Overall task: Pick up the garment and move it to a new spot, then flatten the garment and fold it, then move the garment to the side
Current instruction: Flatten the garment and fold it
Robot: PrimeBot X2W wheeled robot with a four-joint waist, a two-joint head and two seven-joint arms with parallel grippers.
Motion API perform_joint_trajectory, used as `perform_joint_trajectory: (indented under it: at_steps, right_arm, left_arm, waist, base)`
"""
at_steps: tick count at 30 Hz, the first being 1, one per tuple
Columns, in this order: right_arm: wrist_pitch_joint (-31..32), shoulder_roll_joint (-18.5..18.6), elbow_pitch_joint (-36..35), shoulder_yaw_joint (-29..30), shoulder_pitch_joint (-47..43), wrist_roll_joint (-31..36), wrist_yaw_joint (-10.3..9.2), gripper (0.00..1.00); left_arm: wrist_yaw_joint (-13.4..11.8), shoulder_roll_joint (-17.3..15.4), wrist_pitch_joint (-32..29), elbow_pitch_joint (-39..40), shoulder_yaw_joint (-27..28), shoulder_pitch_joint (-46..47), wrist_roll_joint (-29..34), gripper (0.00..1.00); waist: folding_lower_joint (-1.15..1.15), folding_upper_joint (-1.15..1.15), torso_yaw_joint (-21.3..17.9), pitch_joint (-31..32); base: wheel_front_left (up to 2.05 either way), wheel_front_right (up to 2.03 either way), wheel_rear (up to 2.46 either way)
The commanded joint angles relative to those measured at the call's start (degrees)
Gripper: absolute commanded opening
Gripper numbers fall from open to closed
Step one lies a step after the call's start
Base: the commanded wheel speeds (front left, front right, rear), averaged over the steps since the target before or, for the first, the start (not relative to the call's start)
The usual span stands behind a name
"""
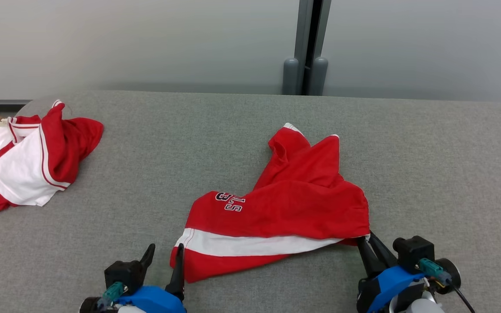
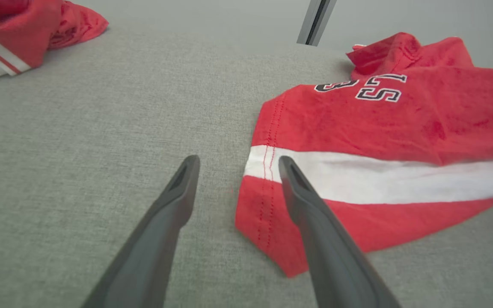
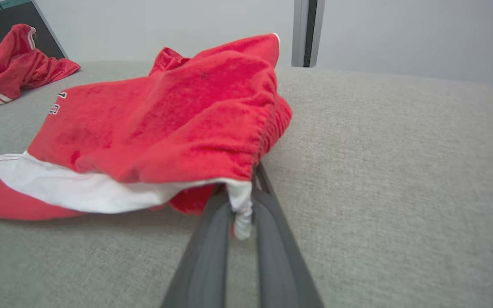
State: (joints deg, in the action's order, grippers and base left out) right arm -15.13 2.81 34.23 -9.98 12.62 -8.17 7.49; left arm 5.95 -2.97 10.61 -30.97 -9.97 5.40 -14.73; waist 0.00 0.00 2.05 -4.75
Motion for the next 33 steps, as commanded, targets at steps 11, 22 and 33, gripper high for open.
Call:
perform_joint_trajectory:
  at_steps: [11,22,33]
  right_arm:
    - [-0.03,0.15,1.44,1.87,0.3,4.59,0.01,0.0]
    - [-0.03,0.14,2.05,2.39,0.24,4.61,0.01,0.0]
    - [-0.03,0.15,2.48,1.77,0.32,4.04,0.01,0.0]
  left_arm:
    - [1.32,-0.35,-10.78,-6.73,-3.1,6.06,-4.85,1.0]
    - [1.52,-3.41,-19.35,0.05,-9.45,4.65,-18.37,1.0]
    - [-0.2,-5.22,-22.81,-0.14,-10.16,4.74,-19.21,1.0]
  waist:
    - [0.0,0.0,-0.75,-0.54]
    - [0.0,0.0,-1.18,-0.9]
    - [0.0,0.0,-1.51,-0.9]
  base:
    - [0.0,0.0,0.0]
    - [0.0,0.0,0.0]
    - [0.0,0.0,0.0]
